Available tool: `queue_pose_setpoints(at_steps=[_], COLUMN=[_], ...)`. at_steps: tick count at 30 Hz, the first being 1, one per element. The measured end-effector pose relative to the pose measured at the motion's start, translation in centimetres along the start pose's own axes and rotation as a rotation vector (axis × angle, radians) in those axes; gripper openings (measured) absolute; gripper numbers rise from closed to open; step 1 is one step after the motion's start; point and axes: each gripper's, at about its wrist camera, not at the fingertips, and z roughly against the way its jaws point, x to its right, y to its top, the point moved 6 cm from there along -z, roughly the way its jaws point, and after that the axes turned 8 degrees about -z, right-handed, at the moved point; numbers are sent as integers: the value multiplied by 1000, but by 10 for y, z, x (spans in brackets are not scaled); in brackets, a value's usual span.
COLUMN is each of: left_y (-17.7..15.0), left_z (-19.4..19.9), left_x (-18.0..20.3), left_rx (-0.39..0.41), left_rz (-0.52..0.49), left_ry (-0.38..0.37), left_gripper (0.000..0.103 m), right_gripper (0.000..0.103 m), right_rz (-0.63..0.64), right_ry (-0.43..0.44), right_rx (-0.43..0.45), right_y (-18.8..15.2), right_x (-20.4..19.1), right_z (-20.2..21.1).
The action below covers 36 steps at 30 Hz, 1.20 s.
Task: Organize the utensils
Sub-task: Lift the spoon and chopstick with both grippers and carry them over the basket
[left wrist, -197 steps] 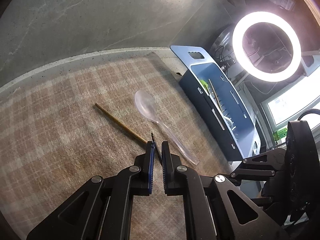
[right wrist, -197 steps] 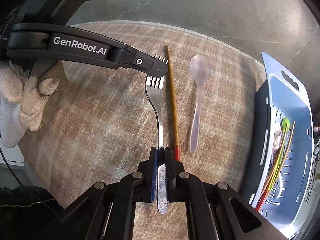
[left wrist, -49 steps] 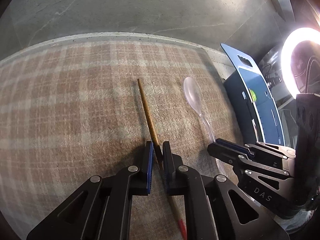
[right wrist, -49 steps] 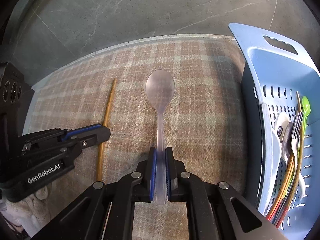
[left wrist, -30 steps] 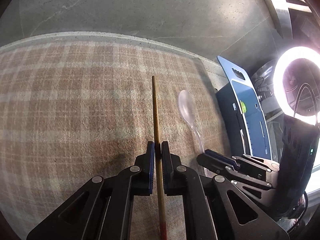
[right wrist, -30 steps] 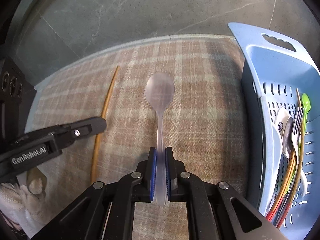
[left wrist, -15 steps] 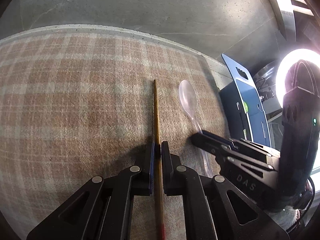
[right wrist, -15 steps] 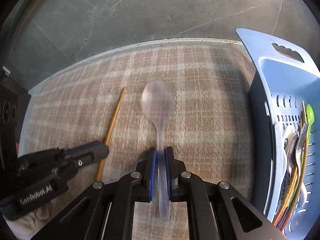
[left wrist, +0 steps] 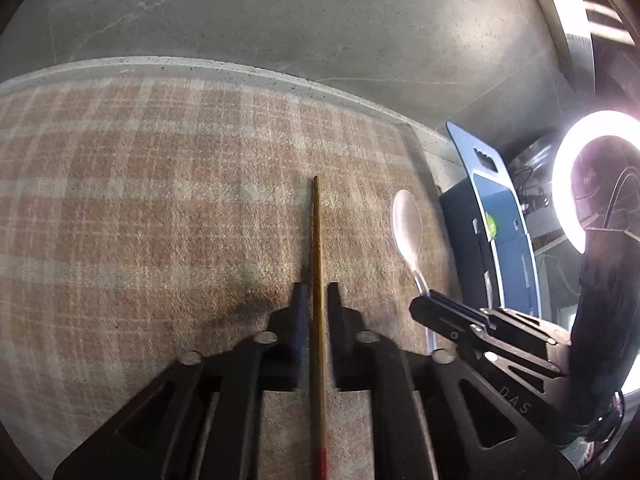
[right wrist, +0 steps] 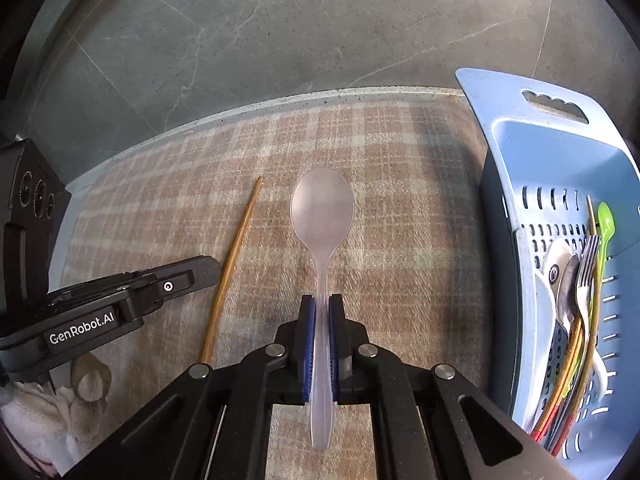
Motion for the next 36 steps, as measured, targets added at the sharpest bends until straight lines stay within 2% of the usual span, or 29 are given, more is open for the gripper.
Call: queue_pose_setpoints(at_steps=[4,8,9,10,11,18,24,29,36], left_y=[-17,-23,-22,-21,-21,-12,0,12,30], left_z=[-4,-8,-10,-13,-14,-6,12,31,27], left_x=[14,28,30,31,32,8,5,30,92], left_rx=[-55,-59,-55,-51,-48,-35,8,58,84], left_rz=[-95,-192,-205,-216,-228,-68,-19,-45,-116], left_ry=[76,161,172,184,186,49,-15,-69,-157], left_gripper=[20,20,18,7,7,5,5,5,5], right_gripper=[6,6,6,6,6,6,6,6,6], right_rz=[7,9,9,11,12,-4,-14,-20,-16], right_ry=[5,3,3,4,5,35,71,102,59], right_rx=[-2,-2,-3,-4,-5,12,32,68,144], right_y=[-1,-1,-1,-2,-2,-3,-1,1,5], right_x=[-5,-4,-4,-3,-4,-1,0,5,34], right_z=[-4,-6,-7,-7,-8,0,19,47,91])
